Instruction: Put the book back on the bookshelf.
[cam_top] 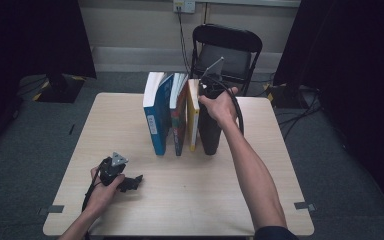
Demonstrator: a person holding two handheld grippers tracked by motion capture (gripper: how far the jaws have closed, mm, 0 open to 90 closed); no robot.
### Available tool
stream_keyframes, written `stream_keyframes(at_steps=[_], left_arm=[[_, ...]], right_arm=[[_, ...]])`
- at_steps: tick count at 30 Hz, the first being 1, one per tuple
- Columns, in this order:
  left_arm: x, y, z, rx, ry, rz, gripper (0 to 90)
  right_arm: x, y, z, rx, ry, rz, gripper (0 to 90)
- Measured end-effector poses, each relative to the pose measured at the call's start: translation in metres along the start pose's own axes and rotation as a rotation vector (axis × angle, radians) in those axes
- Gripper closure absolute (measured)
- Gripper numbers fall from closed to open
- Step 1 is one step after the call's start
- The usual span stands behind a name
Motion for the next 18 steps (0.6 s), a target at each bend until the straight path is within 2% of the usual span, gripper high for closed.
stream_keyframes(at_steps=[1,2,11,18], left_arm=[[0.0,0.0,0.0,0.002,-0.003,-0.001,0.0],[0.0,0.0,0.0,0.003,-0.003,-0.004,0.0],[0.001,0.001,0.001,0.007,-0.002,0.0,0.0],[0.001,0.001,0.001,0.007,-0.001,0.001,0.0]], right_arm=[[0.0,0.0,0.0,0.0,0.0,0.0,53.4],[-0.002,0.0,-0.002,0.005,0.006,-0.022,53.4],[-0.016,0.0,-0.017,0.024,0.0,-0.037,53.4],[-0.02,0.001,-0.027,0.018,0.0,-0.045,53.4]])
Point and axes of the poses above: each handheld gripper's, and its own axes: z roughly backward along the jaws, x roughly out of its underside, y roughly to its right, the point moved 8 cm from there along -z, roughly forward along the jaws, and after that the axes turned 12 degrees about y, right-handed, at the moved point
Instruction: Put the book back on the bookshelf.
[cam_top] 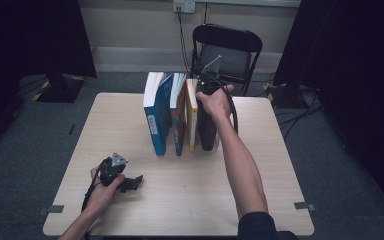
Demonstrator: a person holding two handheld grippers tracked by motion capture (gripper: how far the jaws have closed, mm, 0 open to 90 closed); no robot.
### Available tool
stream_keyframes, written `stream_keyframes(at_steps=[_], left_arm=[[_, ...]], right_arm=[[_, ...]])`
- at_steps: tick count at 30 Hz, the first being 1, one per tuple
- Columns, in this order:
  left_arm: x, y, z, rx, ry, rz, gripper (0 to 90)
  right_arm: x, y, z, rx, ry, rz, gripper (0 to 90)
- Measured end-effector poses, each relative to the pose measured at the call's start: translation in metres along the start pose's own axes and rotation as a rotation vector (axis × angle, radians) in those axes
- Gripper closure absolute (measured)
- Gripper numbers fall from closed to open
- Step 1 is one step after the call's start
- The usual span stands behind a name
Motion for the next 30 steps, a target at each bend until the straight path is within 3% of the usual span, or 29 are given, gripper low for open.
stream_keyframes(at_steps=[16,20,23,30], left_arm=[[0.0,0.0,0.0,0.006,0.0,-0.004,0.0],[0.001,0.001,0.001,0.006,0.002,-0.007,0.0],[0.001,0.001,0.001,0.007,0.002,-0.006,0.0],[0.0,0.001,0.001,0.005,0.006,-0.006,0.0]], right_arm=[[0.001,-0.001,-0.003,-0.018,0.058,0.016,51.0],[0.008,-0.001,0.006,-0.057,0.096,0.03,46.2],[0.012,-0.001,0.01,-0.06,0.112,0.058,44.7],[0.038,0.002,0.019,-0.151,0.192,0.092,37.4]])
Point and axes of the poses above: each handheld gripper's, and its own axes: z roughly backward along the jaws, x roughly out of its underside, y roughly to its right, the point moved 8 cm from there along -z, roughly forward along the jaws, and after that the axes turned 12 degrees about y, right-handed, at the moved point
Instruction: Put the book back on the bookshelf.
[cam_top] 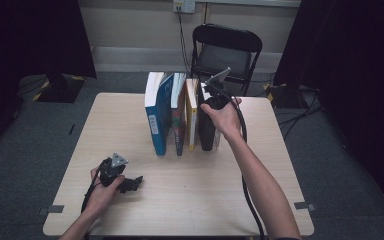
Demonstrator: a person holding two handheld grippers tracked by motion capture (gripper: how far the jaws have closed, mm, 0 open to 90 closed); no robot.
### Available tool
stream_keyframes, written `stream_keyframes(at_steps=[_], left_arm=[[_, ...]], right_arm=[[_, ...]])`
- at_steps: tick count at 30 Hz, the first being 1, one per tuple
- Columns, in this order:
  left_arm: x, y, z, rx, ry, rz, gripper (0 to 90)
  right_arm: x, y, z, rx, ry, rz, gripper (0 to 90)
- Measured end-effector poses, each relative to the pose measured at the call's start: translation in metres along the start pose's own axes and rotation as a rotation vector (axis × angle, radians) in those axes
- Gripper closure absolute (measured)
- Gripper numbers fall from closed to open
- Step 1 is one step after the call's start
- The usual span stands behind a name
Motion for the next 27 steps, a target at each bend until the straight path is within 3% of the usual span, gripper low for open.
stream_keyframes(at_steps=[1,6,7,9,11,13,18,19,21,27], left_arm=[[0.0,0.0,0.0,0.0,0.0,0.0,0.0],[0.0,0.0,0.0,0.0,0.0,0.0,0.0],[0.0,0.0,0.0,0.0,0.0,0.001,0.0],[0.0,0.0,0.0,0.0,0.0,0.0,0.0],[0.0,0.0,0.0,0.0,0.0,-0.001,0.0],[0.0,0.0,0.0,0.0,0.0,0.0,0.0],[0.0,0.0,0.0,0.0,0.0,-0.001,0.0],[0.0,0.0,0.0,0.0,0.0,-0.001,0.0],[0.0,0.0,0.0,0.0,-0.001,-0.002,0.0],[0.0,0.0,0.0,0.0,0.0,-0.001,0.0]], right_arm=[[0.003,-0.001,0.001,-0.011,0.019,0.026,37.4],[0.017,-0.001,0.004,-0.071,0.078,0.023,35.3],[0.024,0.004,0.003,-0.092,0.118,0.015,35.7],[0.026,0.006,0.002,-0.094,0.131,0.018,37.4],[0.032,0.009,0.002,-0.139,0.223,0.021,39.2],[0.033,0.009,0.002,-0.144,0.245,0.023,39.3],[0.04,0.007,0.005,-0.115,0.418,0.1,42.3],[0.04,0.007,0.005,-0.115,0.418,0.1,42.3],[0.044,0.007,0.001,-0.111,0.471,0.091,44.9],[0.043,0.006,0.0,-0.102,0.498,0.052,46.2]])
Point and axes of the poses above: each handheld gripper's, and its own axes: z roughly backward along the jaws, x roughly out of its underside, y roughly to its right, the point moved 8 cm from there along -z, roughly forward along the jaws, and after that the axes turned 12 degrees about y, right-handed, at the moved point
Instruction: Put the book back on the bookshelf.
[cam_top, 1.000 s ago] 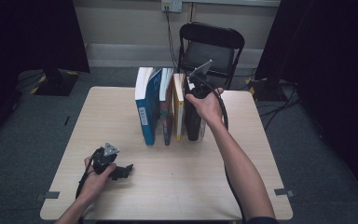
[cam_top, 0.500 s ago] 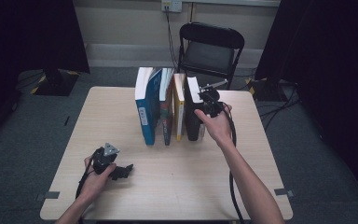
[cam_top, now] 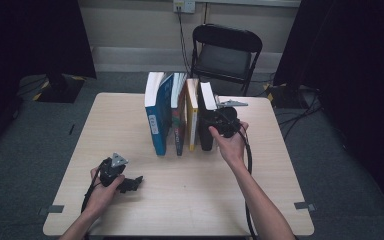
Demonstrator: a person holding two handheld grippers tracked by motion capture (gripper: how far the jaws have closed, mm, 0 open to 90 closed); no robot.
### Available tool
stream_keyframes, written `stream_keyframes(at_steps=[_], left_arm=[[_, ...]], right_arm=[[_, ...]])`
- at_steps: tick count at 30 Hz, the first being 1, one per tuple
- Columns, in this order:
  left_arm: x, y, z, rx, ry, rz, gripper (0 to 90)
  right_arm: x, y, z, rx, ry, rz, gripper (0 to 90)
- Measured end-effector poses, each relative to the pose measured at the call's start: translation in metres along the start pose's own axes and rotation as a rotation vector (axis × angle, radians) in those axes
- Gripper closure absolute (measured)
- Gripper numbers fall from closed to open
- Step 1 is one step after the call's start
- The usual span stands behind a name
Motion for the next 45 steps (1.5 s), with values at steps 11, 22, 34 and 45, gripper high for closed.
stream_keyframes(at_steps=[11,22,34,45], left_arm=[[0.0,0.0,0.0,0.001,-0.001,0.0,0.0],[0.0,0.0,0.0,0.002,-0.003,-0.003,0.0],[0.0,0.0,0.0,0.005,-0.005,-0.007,0.0],[0.0,0.0,0.0,0.005,-0.005,-0.007,0.0]], right_arm=[[-0.007,-0.002,-0.002,0.037,0.005,-0.083,47.3],[-0.006,-0.012,-0.006,0.047,0.01,-0.063,46.3],[-0.004,-0.009,-0.005,-0.025,0.013,-0.046,40.9],[0.022,-0.004,-0.005,-0.063,-0.012,-0.019,47.4]])
Point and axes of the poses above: each handheld gripper's, and its own axes: z roughly backward along the jaws, x roughly out of its underside, y roughly to its right, the point moved 8 cm from there along -z, roughly forward along the jaws, and after that the axes turned 12 degrees about y, right-handed, at the moved point
